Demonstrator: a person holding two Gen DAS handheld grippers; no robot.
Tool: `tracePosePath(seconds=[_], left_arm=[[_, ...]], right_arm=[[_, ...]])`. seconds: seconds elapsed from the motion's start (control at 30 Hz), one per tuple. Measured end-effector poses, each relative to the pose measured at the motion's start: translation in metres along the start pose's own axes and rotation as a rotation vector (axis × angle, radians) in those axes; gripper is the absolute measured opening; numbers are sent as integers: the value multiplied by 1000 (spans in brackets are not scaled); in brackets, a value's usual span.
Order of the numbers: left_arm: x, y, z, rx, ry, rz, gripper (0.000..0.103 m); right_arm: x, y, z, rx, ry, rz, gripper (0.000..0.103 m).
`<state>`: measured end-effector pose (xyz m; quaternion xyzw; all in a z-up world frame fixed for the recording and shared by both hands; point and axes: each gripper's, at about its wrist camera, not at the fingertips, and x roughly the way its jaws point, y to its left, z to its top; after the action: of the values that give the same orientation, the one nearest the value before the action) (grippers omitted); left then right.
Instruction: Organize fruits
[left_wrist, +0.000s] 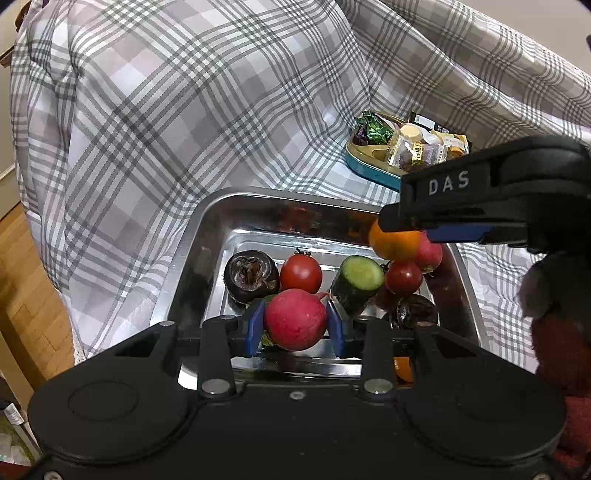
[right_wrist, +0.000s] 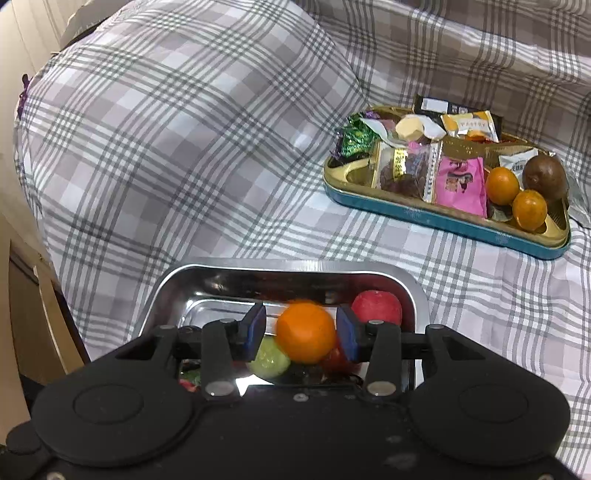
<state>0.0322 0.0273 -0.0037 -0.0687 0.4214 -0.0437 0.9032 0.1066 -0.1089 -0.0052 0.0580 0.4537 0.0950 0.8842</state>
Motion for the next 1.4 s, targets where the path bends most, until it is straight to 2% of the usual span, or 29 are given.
tracePosePath(seconds=[0.17, 0.37, 0.83, 1.07, 1.4], left_arm=[[-3, 2, -1, -16, -14, -3, 45], [-9, -3, -4, 15, -46, 13, 45], [-29, -1, -22, 46, -102, 45, 45], [-32, 1, -30, 48, -91, 50, 45], [-35, 2, -38, 47, -90, 63, 45]], right_arm=[[-11, 0, -1, -11, -26, -13, 45], [-22, -14, -12, 28, -30, -18, 45], [-61, -35, -54, 46, -101, -70, 45], [-71, -31, -82, 38, -117, -76, 45], [-77, -24, -103, 40, -124, -85, 45]])
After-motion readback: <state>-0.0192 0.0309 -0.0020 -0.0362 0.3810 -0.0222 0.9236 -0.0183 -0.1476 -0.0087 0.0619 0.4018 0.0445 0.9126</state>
